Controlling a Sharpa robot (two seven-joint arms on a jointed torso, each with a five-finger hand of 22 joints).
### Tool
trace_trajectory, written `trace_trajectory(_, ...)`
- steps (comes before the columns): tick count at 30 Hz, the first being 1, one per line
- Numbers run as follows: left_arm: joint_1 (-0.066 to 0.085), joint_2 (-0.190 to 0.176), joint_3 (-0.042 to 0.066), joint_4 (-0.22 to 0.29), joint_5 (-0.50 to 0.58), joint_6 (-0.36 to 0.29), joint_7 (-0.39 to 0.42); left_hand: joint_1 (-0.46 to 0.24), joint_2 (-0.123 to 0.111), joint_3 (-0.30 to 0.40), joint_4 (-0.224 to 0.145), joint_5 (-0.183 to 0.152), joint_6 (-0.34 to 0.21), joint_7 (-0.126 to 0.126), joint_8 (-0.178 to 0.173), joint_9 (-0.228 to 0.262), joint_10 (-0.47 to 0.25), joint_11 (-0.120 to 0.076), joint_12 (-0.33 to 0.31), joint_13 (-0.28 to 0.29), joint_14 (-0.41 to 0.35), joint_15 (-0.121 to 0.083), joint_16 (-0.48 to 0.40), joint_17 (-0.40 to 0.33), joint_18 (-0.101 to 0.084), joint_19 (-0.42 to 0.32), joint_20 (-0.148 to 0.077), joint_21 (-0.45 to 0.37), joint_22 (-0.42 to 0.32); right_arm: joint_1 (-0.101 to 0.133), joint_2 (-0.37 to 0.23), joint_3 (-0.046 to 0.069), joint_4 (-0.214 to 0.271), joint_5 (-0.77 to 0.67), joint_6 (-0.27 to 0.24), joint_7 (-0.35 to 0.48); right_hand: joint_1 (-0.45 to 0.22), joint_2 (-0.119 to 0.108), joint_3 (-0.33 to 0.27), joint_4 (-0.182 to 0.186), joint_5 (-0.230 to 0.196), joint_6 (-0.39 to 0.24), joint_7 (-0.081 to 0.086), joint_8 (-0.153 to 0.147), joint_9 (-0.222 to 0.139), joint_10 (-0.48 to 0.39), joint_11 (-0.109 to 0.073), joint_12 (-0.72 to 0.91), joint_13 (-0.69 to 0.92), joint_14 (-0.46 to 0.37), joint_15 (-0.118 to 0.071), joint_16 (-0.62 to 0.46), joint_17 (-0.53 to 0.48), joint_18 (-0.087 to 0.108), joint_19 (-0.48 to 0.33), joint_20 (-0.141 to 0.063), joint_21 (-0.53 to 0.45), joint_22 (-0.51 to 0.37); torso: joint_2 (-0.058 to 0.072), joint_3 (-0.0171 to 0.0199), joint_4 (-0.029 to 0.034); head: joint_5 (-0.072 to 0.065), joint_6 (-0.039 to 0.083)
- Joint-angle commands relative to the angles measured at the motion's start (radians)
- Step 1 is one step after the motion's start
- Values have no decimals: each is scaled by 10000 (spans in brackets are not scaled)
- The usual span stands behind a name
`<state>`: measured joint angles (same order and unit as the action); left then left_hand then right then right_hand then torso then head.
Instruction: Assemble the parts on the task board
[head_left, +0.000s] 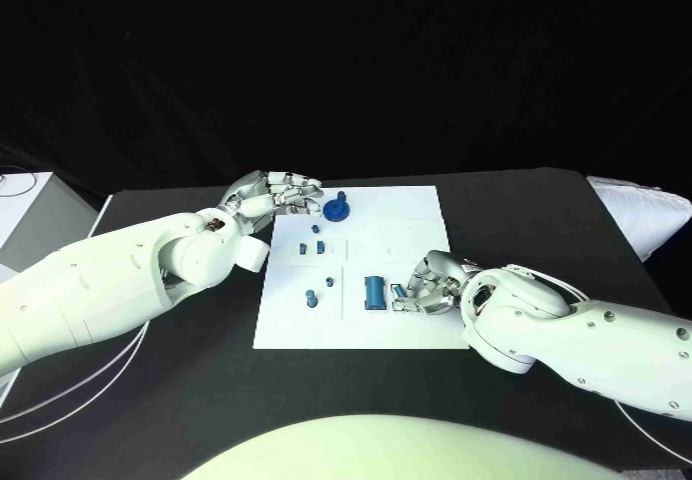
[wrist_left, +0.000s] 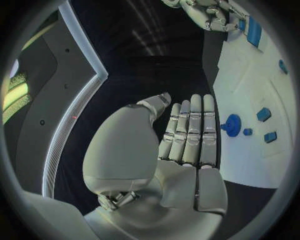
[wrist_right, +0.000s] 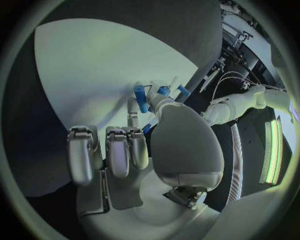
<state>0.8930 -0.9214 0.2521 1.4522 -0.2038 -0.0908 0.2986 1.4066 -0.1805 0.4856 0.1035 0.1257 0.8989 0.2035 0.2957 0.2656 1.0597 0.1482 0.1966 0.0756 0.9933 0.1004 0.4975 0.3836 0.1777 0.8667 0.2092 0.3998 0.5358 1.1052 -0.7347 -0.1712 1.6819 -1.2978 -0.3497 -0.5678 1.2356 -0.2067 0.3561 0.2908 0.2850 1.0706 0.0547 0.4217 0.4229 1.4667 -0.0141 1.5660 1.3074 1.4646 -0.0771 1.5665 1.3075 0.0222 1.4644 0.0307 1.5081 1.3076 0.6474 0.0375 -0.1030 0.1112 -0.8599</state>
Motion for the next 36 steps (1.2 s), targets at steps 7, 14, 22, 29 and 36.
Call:
trace_trajectory(7, 3, -8, 8, 42, -24, 225, -12, -30, 92, 0, 58, 54, 27, -26, -43, 6, -41, -3, 20, 11, -83, -13, -69, 16, 5, 53, -6, -40, -15, 46, -38, 17, 58, 665, 315, 56, -63, 46, 68, -55, 105, 26, -49, 46, 11, 1041, -81, 47, 2633, 1062, -37, 43, 2633, -110, 928, -40, 35, 2483, -2, -8, -6, 4, -6)
trace_trajectory(14, 3, -20, 8, 49, -24, 253, -36, -30, 92, 0, 58, 54, 27, -26, -43, 6, -41, -3, 20, 11, -83, -13, -69, 16, 5, 53, -6, -40, -15, 79, 45, 18, -86, 943, 478, 28, -101, 67, 89, -39, 131, 25, -43, 49, 13, 1038, -78, 41, 2630, 1062, -39, 43, 2633, -103, 920, -43, -1, 2474, -1, -6, -3, -14, 3)
trace_trajectory(22, 3, -26, 8, 53, -24, 264, -54, -30, 92, 0, 58, 54, 27, -26, -43, 6, -41, -3, 20, 11, -83, -13, -69, 16, 5, 53, -6, -40, -15, 105, 172, 19, -220, 1018, 349, 14, -147, 86, 103, -26, 143, 32, -42, 56, 16, 1041, -76, 48, 2634, 1062, -39, 43, 2633, -106, 923, -44, 12, 2477, 2, -1, 5, -32, 11)
trace_trajectory(29, 3, -29, 8, 53, -25, 272, -68, -27, 92, 3, 56, 62, 27, -24, -43, 7, -48, -1, 21, 11, -87, -13, -77, 26, 5, 56, -6, -50, -18, 121, 249, 19, -294, 1037, 269, 17, -271, 84, 104, -13, 135, 39, -37, 67, 20, 1041, -73, 48, 2634, 1062, -38, 43, 2633, -110, 928, -46, 35, 2483, 4, -5, -9, -39, 13)
trace_trajectory(36, 3, -6, 8, 27, -35, 297, -94, -27, 92, 3, 56, 62, 27, -24, -43, 7, -48, -1, 21, 11, -87, -13, -77, 26, 5, 56, -6, -50, -18, 126, 280, 21, -320, 1050, 213, 24, -295, 89, 107, -11, 135, 41, -38, 70, 21, 1041, -72, 48, 2634, 1062, -38, 43, 2633, -114, 933, -46, 57, 2488, 3, 0, 8, -65, 21)
